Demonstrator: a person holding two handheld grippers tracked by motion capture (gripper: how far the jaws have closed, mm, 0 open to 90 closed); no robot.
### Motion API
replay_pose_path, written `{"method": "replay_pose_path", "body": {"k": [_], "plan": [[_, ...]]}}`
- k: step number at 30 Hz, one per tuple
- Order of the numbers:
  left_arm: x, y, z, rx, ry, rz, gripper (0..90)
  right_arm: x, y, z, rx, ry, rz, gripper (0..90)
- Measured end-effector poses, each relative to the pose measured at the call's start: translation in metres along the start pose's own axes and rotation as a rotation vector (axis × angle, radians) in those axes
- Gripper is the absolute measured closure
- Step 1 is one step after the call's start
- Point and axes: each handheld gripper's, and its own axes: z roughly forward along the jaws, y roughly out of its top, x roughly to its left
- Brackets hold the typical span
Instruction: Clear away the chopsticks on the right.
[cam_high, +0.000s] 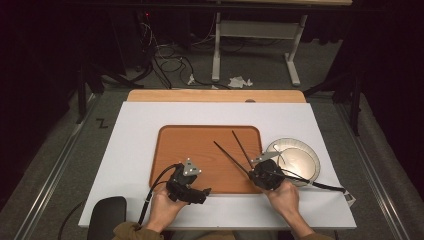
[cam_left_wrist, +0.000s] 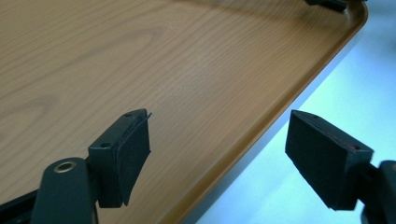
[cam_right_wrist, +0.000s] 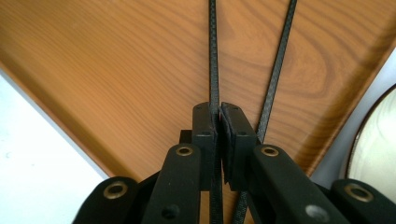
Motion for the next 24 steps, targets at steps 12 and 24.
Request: {"method": "replay_pose_path", "body": {"k": [12,24], "plan": [[-0.002,-0.001,0.001,0.008,0.009,0.011,22.2,0.001,-0.001,0.01,0.044,-0.013,-0.026,84.1],[-0.004,-0.003,0.0,0.013,0.038,0.029,22.1,-0.001,0.001,0.012,0.04,-0.04,-0.034,85.4]]}}
